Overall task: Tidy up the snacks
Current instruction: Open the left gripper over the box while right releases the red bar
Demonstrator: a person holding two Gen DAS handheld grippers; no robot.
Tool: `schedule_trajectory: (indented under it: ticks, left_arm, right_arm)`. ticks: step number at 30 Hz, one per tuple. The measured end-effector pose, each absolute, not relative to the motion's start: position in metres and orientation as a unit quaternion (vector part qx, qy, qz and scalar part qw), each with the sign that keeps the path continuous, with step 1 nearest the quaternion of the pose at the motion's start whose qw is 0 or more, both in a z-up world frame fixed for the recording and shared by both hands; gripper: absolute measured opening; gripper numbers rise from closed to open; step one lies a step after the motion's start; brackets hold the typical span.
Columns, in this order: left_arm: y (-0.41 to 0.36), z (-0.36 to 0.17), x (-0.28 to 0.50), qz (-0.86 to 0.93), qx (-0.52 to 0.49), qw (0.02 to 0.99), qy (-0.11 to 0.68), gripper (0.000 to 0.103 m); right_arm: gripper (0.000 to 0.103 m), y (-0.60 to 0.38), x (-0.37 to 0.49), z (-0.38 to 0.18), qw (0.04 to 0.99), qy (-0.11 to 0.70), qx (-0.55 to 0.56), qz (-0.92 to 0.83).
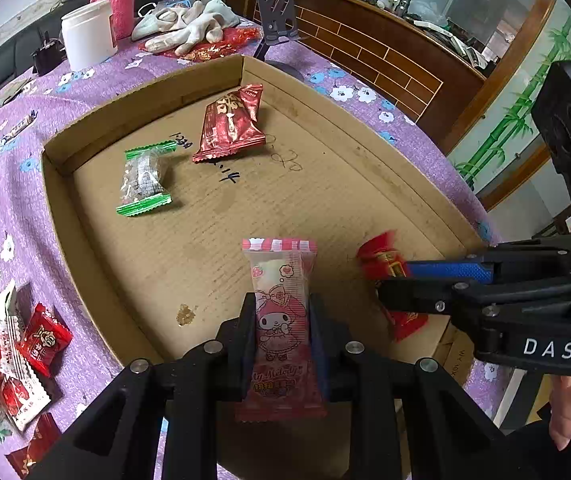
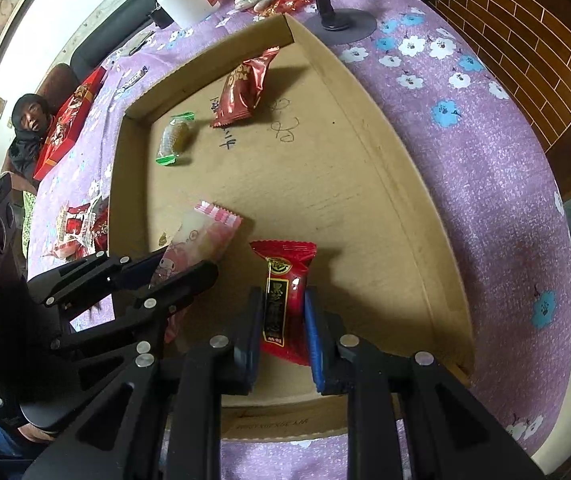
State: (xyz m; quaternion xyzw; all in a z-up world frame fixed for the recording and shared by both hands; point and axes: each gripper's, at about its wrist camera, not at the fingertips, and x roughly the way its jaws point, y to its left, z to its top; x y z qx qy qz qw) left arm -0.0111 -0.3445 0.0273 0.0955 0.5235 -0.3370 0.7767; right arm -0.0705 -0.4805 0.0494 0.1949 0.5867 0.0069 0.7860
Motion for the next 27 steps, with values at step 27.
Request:
schedule_trajectory:
  ticks: [27]
  left_arm:
    - [-0.234, 0.086, -0.013, -0.299, 0.039, 0.827, 0.475, 0.053]
  right_arm:
    - [0.028, -0.445, -0.078, 0.100, 0.825, 0.531, 0.196, -0.003]
